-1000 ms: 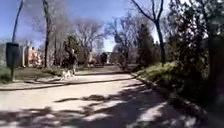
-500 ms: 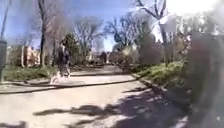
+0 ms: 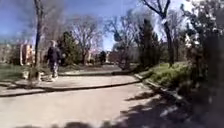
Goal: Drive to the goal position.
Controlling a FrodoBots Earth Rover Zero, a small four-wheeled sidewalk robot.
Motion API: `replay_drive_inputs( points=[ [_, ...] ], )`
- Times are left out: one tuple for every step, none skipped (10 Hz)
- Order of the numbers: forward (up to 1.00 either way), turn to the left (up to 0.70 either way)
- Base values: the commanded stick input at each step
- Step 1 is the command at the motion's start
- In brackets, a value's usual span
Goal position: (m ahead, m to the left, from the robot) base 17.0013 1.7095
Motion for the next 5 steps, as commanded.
replay_drive_inputs(
  points=[
    [1.00,0.00],
    [1.00,0.00],
    [1.00,0.00],
    [1.00,0.00],
    [1.00,0.00]
  ],
)
